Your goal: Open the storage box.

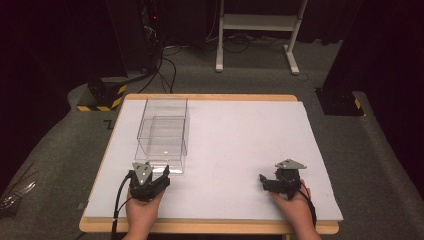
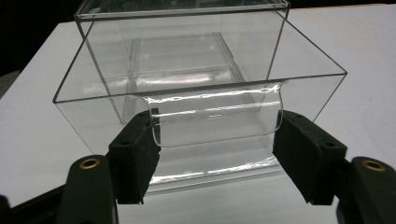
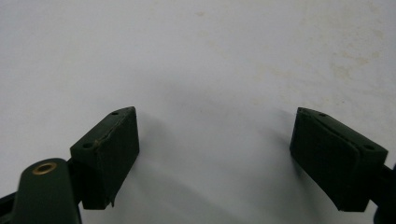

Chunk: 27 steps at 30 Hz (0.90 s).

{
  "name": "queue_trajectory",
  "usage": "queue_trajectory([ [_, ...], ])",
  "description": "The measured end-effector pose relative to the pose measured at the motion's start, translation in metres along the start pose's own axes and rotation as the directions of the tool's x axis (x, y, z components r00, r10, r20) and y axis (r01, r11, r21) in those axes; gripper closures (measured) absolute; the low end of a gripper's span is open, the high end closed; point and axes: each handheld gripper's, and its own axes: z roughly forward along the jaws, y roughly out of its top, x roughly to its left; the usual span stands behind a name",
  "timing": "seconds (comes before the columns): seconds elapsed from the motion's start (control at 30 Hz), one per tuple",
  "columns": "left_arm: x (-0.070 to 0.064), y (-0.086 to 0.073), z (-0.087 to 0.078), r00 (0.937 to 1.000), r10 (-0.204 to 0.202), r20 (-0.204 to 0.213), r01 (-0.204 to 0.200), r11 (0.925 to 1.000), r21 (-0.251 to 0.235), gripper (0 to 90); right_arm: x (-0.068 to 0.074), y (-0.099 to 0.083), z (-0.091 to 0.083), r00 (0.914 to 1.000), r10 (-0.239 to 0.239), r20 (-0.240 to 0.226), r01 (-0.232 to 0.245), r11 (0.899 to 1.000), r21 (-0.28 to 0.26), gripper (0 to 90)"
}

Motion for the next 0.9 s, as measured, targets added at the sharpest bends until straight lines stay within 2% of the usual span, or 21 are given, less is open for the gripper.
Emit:
queue_trajectory([
  [0.3,-0.001,-0.005,-0.010,1.0000,0.009,0.002,-0.009,0.9999,0.006,32.9,0.000,0.000,0.000,1.0000,0.000,0.000,0.000,1.000,0.000,15.4],
  [0.9,-0.004,-0.019,-0.036,0.9999,0.001,0.010,-0.001,1.0000,0.008,32.9,0.000,0.000,0.000,1.0000,0.000,0.000,0.000,1.000,0.000,15.4],
])
